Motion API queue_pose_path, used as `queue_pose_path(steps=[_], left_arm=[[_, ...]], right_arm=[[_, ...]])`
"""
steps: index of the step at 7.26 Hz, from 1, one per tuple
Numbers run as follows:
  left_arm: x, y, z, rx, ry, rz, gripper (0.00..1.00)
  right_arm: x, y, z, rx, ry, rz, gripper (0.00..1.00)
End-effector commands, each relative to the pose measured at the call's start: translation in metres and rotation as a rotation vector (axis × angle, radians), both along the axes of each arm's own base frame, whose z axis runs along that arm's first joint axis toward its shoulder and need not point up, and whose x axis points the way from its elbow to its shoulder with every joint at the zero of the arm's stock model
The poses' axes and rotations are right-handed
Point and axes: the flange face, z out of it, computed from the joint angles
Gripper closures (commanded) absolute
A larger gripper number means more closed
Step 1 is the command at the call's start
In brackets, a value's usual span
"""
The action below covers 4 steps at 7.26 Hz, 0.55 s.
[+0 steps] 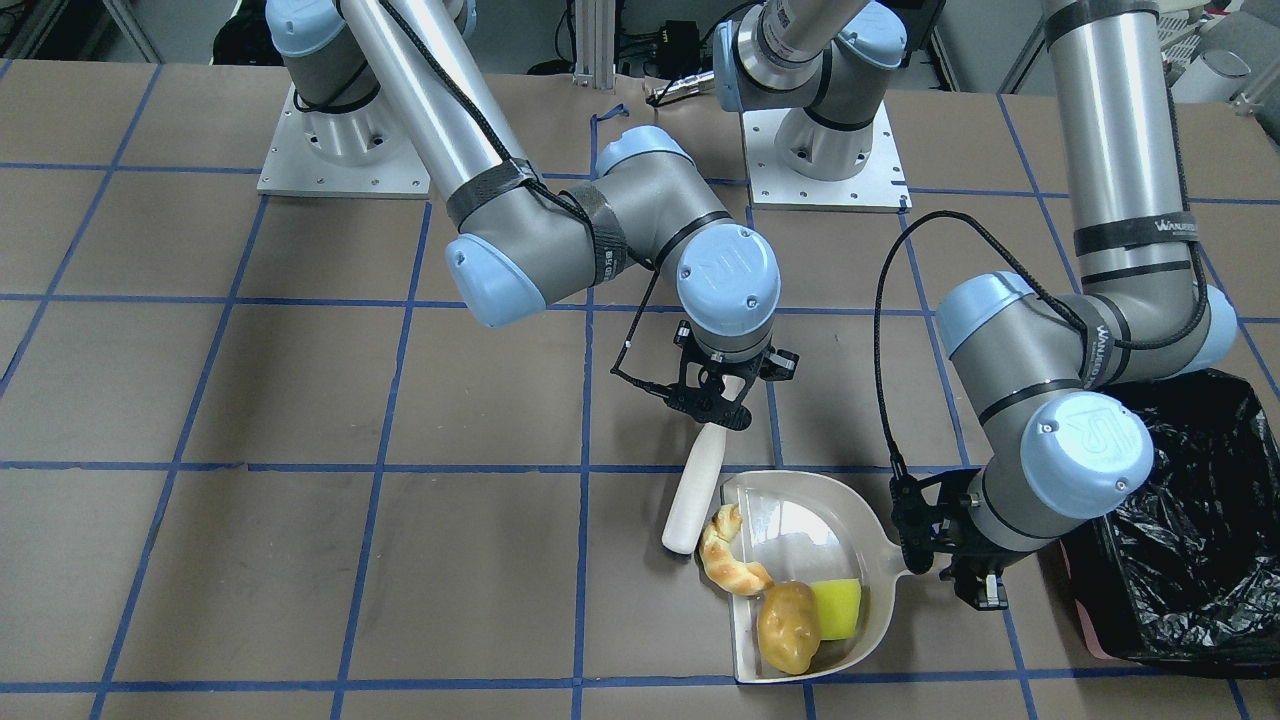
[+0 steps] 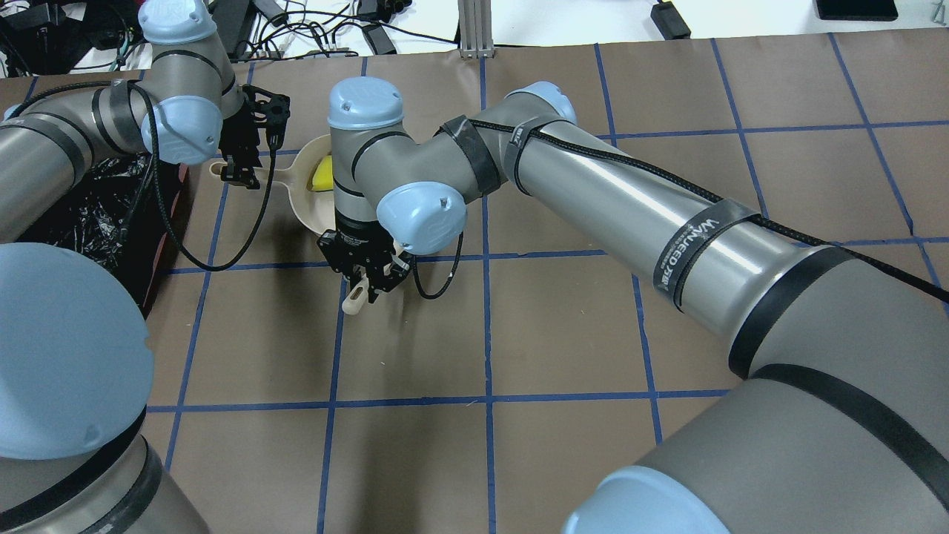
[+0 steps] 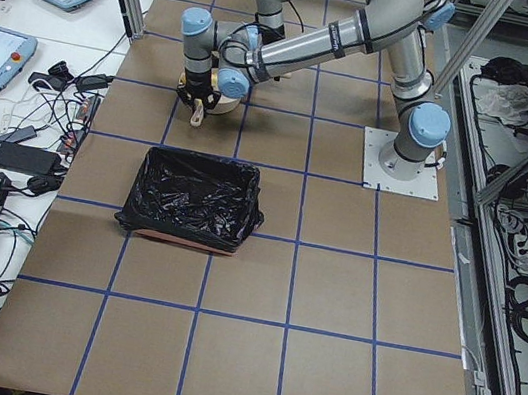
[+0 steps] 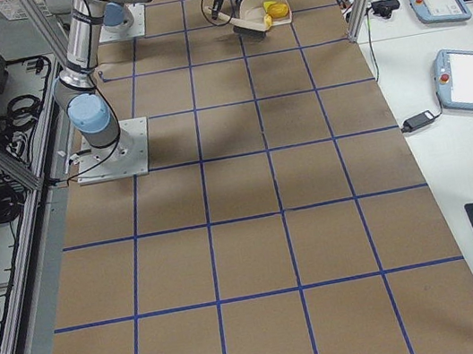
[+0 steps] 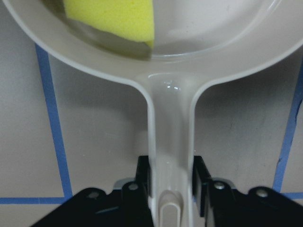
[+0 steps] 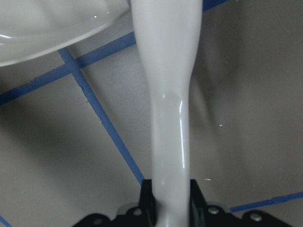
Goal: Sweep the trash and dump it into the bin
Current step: 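Brush repeatedly at the dustpan lip to push remaining items into the dustpan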
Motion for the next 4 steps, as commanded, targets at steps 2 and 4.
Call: queue_pose_path(steps=[2, 4], left_arm=[[0.0, 0.0, 0.0, 0.0, 0.0, 0.0, 1.0], [0.0, 0.0, 0.0, 0.0, 0.0, 0.0, 1.0]], right_arm=[[0.012, -0.005, -0.009, -0.022, -0.06, -0.001, 1.0], [0.025, -0.011, -0.018, -0.029, -0.155, -0.021, 1.0]])
